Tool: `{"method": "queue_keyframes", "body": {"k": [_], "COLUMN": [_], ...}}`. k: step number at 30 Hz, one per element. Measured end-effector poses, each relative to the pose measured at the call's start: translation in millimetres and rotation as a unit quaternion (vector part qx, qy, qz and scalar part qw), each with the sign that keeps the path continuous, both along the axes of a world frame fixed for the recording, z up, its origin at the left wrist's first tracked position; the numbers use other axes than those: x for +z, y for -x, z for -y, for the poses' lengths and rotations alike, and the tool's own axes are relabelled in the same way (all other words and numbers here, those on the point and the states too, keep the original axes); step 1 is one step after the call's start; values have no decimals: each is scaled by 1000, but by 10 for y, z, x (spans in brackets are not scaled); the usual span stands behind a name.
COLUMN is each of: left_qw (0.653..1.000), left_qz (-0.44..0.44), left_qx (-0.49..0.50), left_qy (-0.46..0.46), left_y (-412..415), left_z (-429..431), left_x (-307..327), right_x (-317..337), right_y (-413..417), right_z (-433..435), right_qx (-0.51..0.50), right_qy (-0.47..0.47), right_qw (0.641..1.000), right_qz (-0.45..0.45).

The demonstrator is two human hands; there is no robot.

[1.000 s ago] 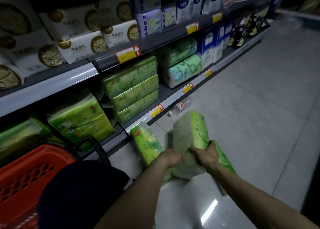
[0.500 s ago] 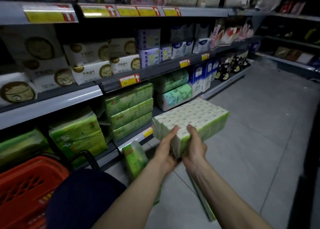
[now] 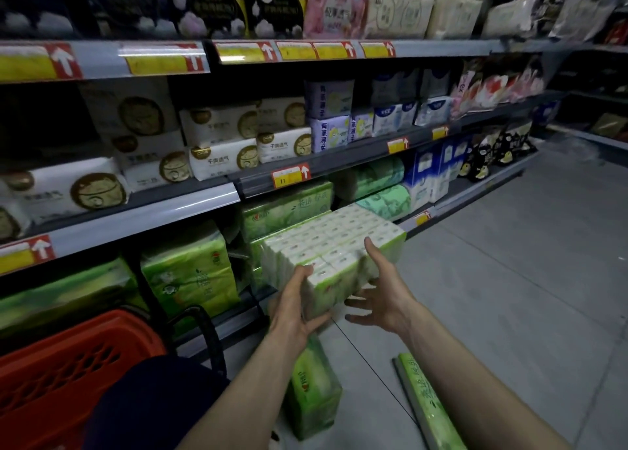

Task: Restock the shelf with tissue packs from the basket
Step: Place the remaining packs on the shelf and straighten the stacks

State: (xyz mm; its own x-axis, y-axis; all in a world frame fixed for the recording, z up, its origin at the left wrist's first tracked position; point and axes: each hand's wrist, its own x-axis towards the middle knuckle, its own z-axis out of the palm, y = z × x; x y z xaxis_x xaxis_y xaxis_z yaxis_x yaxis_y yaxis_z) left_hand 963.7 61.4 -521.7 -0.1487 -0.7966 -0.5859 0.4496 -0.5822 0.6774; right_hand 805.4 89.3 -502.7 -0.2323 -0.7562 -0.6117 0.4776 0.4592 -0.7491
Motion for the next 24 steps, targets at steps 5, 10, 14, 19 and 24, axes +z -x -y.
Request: {"method": "queue_keyframes", "body": {"k": [5, 10, 14, 19, 24], "left_qw": [1000, 1000, 1000, 999, 998], "left_qz": [7, 8, 7, -6, -6], "left_qx": [9, -1, -9, -34, -57], "left_qy": [0, -1, -4, -23, -40], "left_y": [-158, -219, -198, -155, -139], "left_z": [81, 126, 204, 394, 709], "left_x": [10, -3, 78, 212, 230], "right_x": [-98, -131, -204, -206, -152], "right_y": [176, 219, 198, 250, 305], "right_z": [143, 287, 376, 591, 872], "right_qx": [-33, -46, -55, -67, -66], "right_qy": [8, 23, 38, 45, 34], "right_qw": [998, 997, 996, 995, 997], "right_qz": [50, 53, 60, 52, 28]}}
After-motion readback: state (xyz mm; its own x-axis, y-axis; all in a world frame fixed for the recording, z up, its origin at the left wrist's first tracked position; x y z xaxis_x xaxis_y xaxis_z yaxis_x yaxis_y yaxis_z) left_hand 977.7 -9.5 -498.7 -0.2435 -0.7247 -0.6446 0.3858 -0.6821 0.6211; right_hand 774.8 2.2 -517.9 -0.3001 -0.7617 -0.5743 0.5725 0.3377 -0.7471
